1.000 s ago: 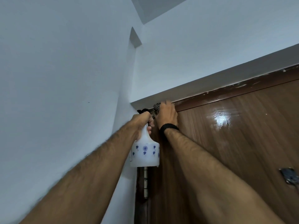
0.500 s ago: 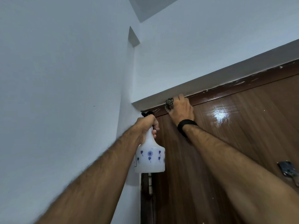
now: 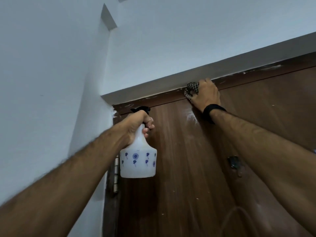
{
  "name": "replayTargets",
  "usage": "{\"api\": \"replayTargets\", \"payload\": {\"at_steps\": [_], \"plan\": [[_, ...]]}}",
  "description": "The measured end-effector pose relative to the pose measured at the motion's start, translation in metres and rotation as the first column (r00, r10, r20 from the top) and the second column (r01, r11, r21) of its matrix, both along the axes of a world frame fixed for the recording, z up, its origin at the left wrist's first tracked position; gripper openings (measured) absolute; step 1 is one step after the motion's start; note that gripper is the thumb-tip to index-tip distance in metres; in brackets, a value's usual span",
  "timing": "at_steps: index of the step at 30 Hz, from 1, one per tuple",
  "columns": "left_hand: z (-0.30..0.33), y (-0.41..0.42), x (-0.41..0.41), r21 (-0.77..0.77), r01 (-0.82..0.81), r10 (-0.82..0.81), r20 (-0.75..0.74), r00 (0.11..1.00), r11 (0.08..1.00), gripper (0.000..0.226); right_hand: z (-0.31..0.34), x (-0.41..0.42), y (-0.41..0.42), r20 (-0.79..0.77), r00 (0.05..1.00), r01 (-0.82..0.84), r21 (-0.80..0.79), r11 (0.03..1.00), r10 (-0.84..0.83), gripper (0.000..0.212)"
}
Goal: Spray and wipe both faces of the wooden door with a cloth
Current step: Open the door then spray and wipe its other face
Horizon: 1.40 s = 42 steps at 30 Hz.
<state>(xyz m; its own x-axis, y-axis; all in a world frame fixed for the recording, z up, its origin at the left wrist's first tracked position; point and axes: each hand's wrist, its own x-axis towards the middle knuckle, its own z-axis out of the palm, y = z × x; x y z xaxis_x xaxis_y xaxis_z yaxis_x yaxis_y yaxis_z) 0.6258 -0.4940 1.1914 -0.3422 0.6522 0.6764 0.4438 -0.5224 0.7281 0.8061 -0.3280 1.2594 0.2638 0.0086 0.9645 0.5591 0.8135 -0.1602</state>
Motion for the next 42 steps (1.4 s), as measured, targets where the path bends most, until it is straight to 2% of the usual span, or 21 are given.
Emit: {"api": "replayTargets", "payload": {"at_steps": [5, 9, 13, 17, 18, 22, 23, 25, 26, 28, 30, 33, 38, 42], "plan": [[-0.011, 0.027, 0.039, -0.017, 0.114, -0.113, 0.034, 0.993, 0.993, 0.018, -0.013, 0.06, 0.019, -0.017, 0.999, 0.048, -0.059, 0.997, -0.049, 0.038], [-0.013, 0.056, 0.092, -0.058, 0.219, -0.22, -0.003, 0.976, 0.974, 0.019, -0.028, 0.137, 0.041, -0.066, 0.995, 0.062, -0.151, 0.987, -0.073, 0.04], [-0.012, 0.079, 0.156, -0.073, 0.305, -0.309, -0.048, 0.95, 0.949, 0.019, -0.043, 0.207, 0.061, 0.019, 0.992, 0.126, -0.219, 0.968, -0.124, 0.038], [-0.013, 0.103, 0.222, -0.053, 0.373, -0.375, -0.043, 0.926, 0.926, 0.018, -0.045, 0.277, 0.08, -0.087, 0.991, 0.075, -0.296, 0.952, -0.105, 0.036], [-0.012, 0.107, 0.236, -0.047, 0.381, -0.383, -0.042, 0.923, 0.923, 0.019, -0.044, 0.289, 0.083, -0.073, 0.994, 0.061, -0.293, 0.954, -0.086, 0.034], [-0.017, 0.127, 0.293, -0.053, 0.429, -0.431, -0.053, 0.901, 0.902, 0.019, -0.048, 0.326, 0.086, 0.156, 0.984, 0.124, -0.258, 0.958, -0.085, 0.025], [-0.021, 0.133, 0.309, -0.055, 0.435, -0.438, -0.048, 0.898, 0.899, 0.019, -0.051, 0.337, 0.086, 0.152, 0.986, 0.111, -0.239, 0.965, -0.076, 0.023], [-0.029, 0.146, 0.341, -0.06, 0.442, -0.444, -0.036, 0.895, 0.895, 0.02, -0.056, 0.368, 0.091, 0.033, 0.998, 0.05, -0.16, 0.986, -0.046, 0.023], [-0.033, 0.152, 0.354, -0.064, 0.446, -0.449, -0.036, 0.893, 0.892, 0.02, -0.058, 0.383, 0.093, -0.025, 0.997, 0.063, -0.117, 0.991, -0.066, 0.026], [-0.043, 0.161, 0.385, -0.084, 0.449, -0.454, -0.044, 0.89, 0.889, 0.021, -0.067, 0.414, 0.104, -0.023, 0.987, 0.154, -0.113, 0.982, -0.158, 0.03], [-0.055, 0.17, 0.412, -0.098, 0.443, -0.449, -0.052, 0.892, 0.891, 0.021, -0.082, 0.436, 0.121, 0.065, 0.976, 0.217, -0.142, 0.966, -0.21, 0.032], [-0.075, 0.184, 0.447, -0.125, 0.435, -0.443, -0.046, 0.895, 0.892, 0.019, -0.115, 0.448, 0.147, 0.167, 0.972, 0.186, -0.132, 0.974, -0.163, 0.03], [-0.122, 0.212, 0.483, -0.156, 0.383, -0.384, 0.022, 0.923, 0.91, 0.02, -0.189, 0.445, 0.162, 0.146, 0.976, 0.168, -0.014, 0.986, -0.164, 0.018], [-0.177, 0.223, 0.497, -0.21, 0.332, -0.335, 0.021, 0.942, 0.919, 0.022, -0.275, 0.441, 0.164, 0.172, 0.976, 0.14, -0.045, 0.989, -0.131, 0.022]]}}
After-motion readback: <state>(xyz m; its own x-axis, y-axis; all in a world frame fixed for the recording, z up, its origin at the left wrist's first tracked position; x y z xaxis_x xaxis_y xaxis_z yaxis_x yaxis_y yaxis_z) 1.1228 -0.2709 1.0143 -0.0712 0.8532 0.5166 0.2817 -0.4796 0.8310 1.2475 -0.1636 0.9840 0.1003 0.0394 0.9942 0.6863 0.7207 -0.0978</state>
